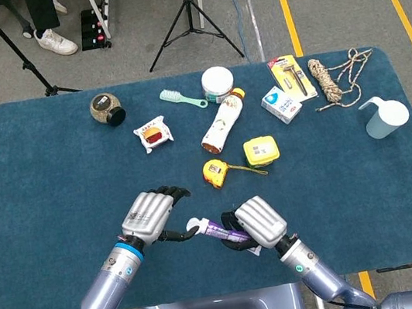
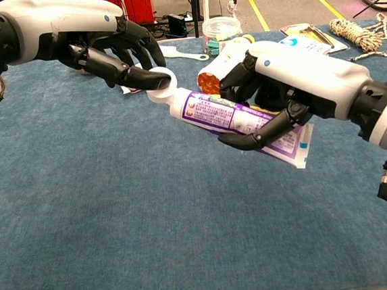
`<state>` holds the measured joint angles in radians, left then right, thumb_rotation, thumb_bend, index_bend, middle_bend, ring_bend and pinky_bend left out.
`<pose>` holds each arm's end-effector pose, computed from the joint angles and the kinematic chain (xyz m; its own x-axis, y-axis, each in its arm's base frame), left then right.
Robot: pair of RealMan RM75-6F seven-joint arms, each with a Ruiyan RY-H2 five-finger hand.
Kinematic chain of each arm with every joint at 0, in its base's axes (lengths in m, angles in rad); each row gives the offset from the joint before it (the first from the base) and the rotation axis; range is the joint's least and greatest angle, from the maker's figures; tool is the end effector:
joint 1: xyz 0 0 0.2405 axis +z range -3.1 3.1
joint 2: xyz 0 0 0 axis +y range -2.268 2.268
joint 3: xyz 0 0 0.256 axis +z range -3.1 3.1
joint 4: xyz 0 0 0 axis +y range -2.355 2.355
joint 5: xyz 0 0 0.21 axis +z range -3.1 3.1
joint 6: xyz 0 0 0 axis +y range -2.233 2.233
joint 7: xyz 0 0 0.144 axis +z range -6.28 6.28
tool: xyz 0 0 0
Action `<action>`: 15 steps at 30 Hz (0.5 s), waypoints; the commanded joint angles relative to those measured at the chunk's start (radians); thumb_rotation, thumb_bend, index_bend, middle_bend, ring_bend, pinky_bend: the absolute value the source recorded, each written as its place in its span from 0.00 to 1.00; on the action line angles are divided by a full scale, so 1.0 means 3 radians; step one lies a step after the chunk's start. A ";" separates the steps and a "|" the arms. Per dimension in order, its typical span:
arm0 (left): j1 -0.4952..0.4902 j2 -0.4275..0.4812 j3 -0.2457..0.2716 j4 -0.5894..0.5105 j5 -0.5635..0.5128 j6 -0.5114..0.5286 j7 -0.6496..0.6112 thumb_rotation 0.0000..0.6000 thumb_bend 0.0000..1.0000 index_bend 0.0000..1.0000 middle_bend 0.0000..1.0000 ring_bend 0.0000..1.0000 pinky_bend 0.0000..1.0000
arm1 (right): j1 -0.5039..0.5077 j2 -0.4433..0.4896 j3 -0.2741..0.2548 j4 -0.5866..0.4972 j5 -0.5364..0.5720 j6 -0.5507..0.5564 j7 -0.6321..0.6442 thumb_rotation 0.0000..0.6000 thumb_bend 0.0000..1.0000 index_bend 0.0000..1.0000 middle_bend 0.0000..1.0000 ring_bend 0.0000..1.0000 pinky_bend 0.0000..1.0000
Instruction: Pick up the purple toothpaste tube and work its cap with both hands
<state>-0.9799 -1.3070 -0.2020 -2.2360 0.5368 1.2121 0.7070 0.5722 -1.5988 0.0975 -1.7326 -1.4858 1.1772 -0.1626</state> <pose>-0.0354 0.2736 0.0409 0.3774 0.4344 0.8178 0.9045 -0.3621 -0.2251 -0.0974 -0.2501 -0.0151 0.1234 -0.2766 0.9530 -0.8510 -0.5235 -0.0418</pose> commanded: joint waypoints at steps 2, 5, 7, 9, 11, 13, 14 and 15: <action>-0.0010 -0.0020 0.0011 0.0026 0.0001 0.0006 -0.0030 0.51 0.21 0.21 0.26 0.21 0.32 | -0.0009 0.0027 0.0020 -0.0031 -0.0030 0.0022 0.0087 1.00 0.39 0.86 0.92 1.00 1.00; -0.0014 -0.0030 0.0019 0.0049 0.0007 0.0021 -0.0046 0.51 0.21 0.21 0.26 0.21 0.32 | -0.0010 0.0043 0.0018 -0.0035 -0.0043 0.0018 0.0117 1.00 0.39 0.86 0.92 1.00 1.00; -0.0013 -0.0025 0.0019 0.0062 0.0012 0.0036 -0.0062 0.51 0.21 0.21 0.26 0.21 0.32 | -0.0019 0.0051 0.0008 -0.0033 -0.0049 0.0021 0.0139 1.00 0.39 0.86 0.92 1.00 1.00; -0.0015 -0.0013 0.0014 0.0076 0.0007 0.0039 -0.0083 0.51 0.21 0.21 0.26 0.21 0.32 | -0.0026 0.0054 -0.0002 -0.0028 -0.0060 0.0023 0.0177 1.00 0.39 0.86 0.92 1.00 1.00; -0.0018 0.0002 0.0005 0.0095 0.0000 0.0042 -0.0101 0.51 0.21 0.21 0.26 0.21 0.32 | -0.0034 0.0060 -0.0008 -0.0024 -0.0066 0.0024 0.0222 1.00 0.39 0.86 0.92 1.00 1.00; -0.0020 0.0011 0.0007 0.0109 -0.0004 0.0042 -0.0114 0.51 0.21 0.21 0.26 0.21 0.32 | -0.0041 0.0071 -0.0009 -0.0024 -0.0075 0.0029 0.0271 1.00 0.39 0.86 0.92 1.00 1.00; -0.0020 0.0015 0.0007 0.0115 -0.0010 0.0043 -0.0121 0.51 0.21 0.21 0.26 0.21 0.32 | -0.0044 0.0076 -0.0007 -0.0023 -0.0079 0.0035 0.0288 1.00 0.39 0.86 0.92 1.00 1.00; -0.0020 0.0016 0.0008 0.0123 -0.0014 0.0042 -0.0129 0.51 0.21 0.21 0.26 0.20 0.32 | -0.0047 0.0080 -0.0005 -0.0022 -0.0080 0.0037 0.0305 1.00 0.39 0.86 0.92 1.00 1.00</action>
<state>-0.9857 -1.3025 -0.1997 -2.1997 0.5332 1.2246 0.6692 0.5596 -1.5767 0.0958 -1.7397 -1.5084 1.1869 -0.0740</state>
